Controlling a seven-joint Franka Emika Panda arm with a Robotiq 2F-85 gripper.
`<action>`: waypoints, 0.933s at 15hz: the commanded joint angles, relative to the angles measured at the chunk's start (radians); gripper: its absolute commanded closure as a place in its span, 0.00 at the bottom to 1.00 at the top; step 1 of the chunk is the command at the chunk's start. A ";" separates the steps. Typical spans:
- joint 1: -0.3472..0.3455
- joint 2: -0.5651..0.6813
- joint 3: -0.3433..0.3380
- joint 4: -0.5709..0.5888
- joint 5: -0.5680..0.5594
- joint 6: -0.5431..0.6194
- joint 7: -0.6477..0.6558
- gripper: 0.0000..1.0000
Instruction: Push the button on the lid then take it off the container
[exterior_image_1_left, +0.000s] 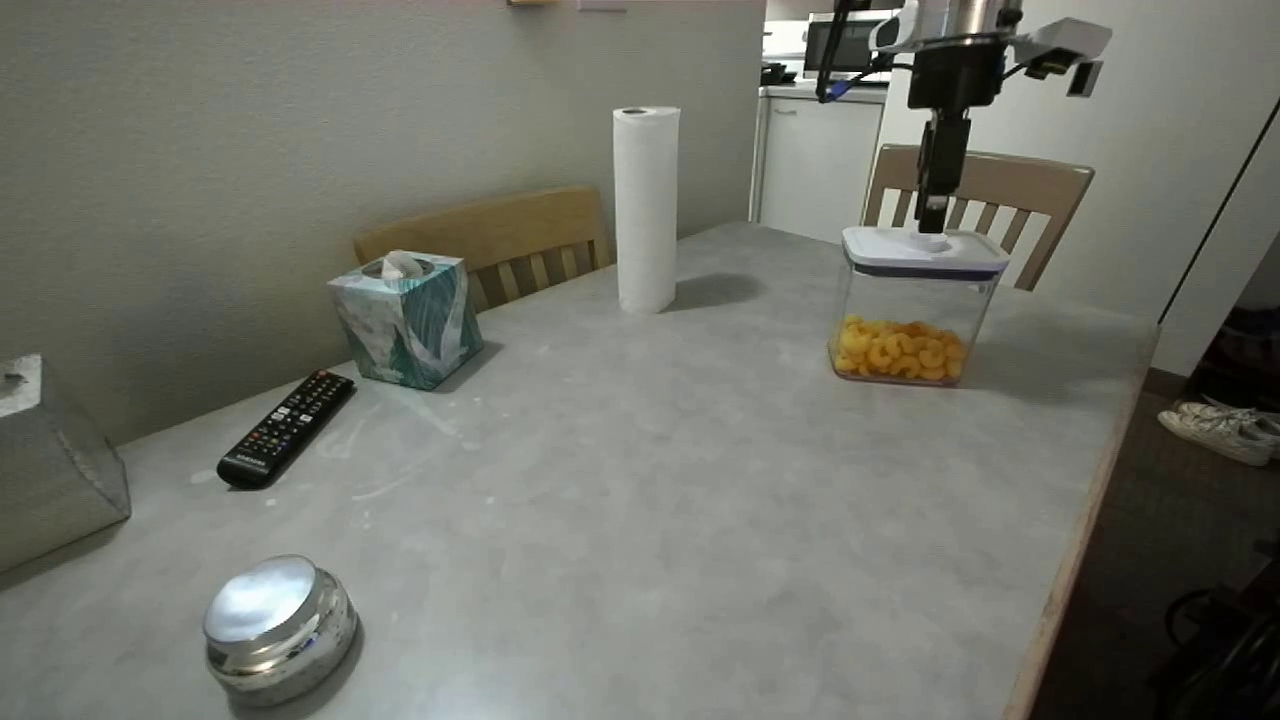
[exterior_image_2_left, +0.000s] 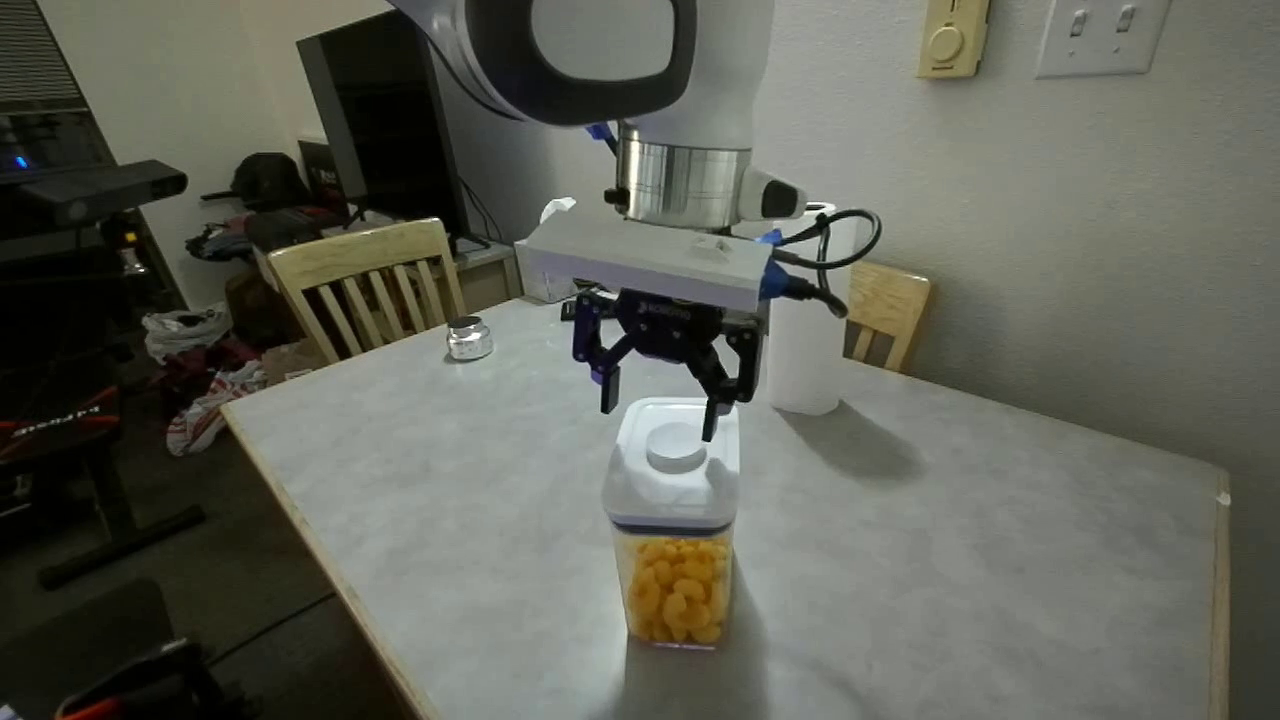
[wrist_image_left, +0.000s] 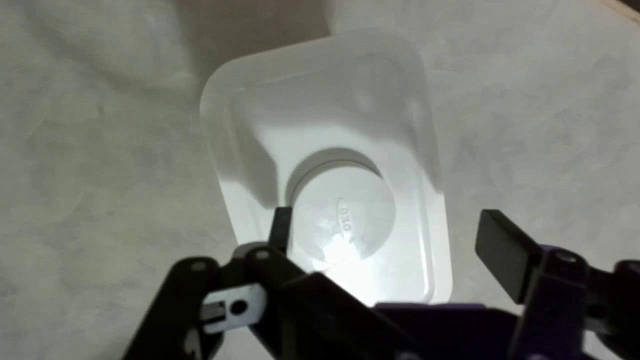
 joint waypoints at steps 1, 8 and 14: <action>-0.016 -0.001 0.008 0.008 0.002 -0.015 -0.039 0.00; -0.043 0.014 0.019 0.015 0.032 -0.027 -0.302 0.00; -0.059 0.027 0.014 0.047 0.041 -0.102 -0.526 0.00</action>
